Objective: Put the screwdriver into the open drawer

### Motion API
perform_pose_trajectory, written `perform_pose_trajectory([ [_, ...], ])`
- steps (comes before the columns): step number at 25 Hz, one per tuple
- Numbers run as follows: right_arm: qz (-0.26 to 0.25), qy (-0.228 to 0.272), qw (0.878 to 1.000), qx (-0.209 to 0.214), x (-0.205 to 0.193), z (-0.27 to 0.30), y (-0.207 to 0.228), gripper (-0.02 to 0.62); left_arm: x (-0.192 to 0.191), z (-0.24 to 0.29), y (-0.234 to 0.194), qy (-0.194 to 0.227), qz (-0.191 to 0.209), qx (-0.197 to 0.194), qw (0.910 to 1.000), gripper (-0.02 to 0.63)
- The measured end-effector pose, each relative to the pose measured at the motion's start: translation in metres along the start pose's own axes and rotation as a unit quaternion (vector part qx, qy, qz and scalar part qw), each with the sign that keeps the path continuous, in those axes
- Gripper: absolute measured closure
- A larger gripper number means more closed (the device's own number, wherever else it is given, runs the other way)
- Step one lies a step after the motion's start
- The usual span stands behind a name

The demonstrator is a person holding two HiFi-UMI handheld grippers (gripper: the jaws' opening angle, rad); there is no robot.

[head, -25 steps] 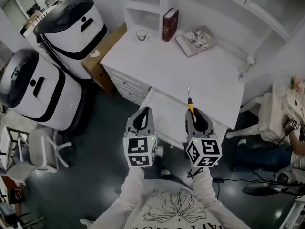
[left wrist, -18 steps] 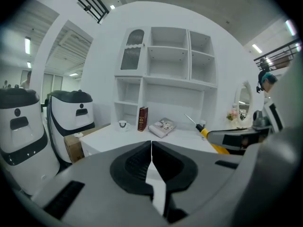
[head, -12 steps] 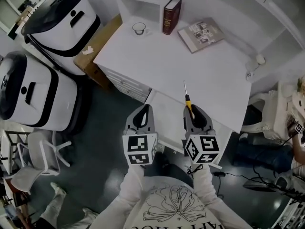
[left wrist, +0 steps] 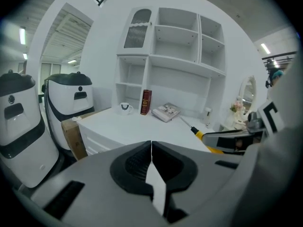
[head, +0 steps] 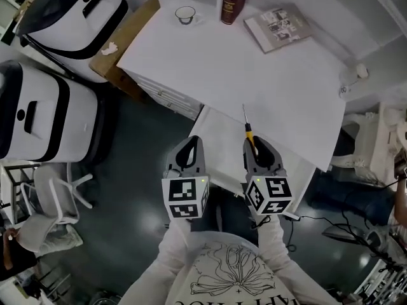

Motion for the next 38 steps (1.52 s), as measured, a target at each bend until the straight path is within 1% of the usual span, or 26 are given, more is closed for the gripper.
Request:
perform_pose_trajectory([
  [7,-0.005,-0.044,0.999,0.024,-0.032,0.021,0.003,0.517,-0.037,0.009,-0.002,-0.037,-0.006,0.005,0.9993,0.598],
  [16,-0.012,-0.109,0.993,0.048,-0.083,0.042,0.0,0.517,-0.076,0.016,-0.006,-0.076,-0.024,0.014,0.9967,0.598],
  [25,-0.006,-0.163,0.985,0.06,-0.135,0.065,0.003,0.517,-0.106,0.028,-0.015,-0.1,-0.028,0.021,0.9944,0.598],
  [32,-0.009,-0.193,0.979,0.066,-0.162,0.08,0.007,0.517,-0.121,0.035,-0.021,-0.111,-0.035,0.027,0.9928,0.598],
  [38,-0.006,-0.223,0.973,0.062,-0.186,0.09,0.02,0.517,-0.13,0.04,-0.022,-0.119,-0.037,0.028,0.9919,0.598],
])
Point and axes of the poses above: the fingertips, and each gripper's own axes: z forward along the fingers, y to its right, x out of its top, the point moved 2 cm from there along -z, backward along the fingers, and after that the axes turned 8 degrees about x, right-handed, at the moved point
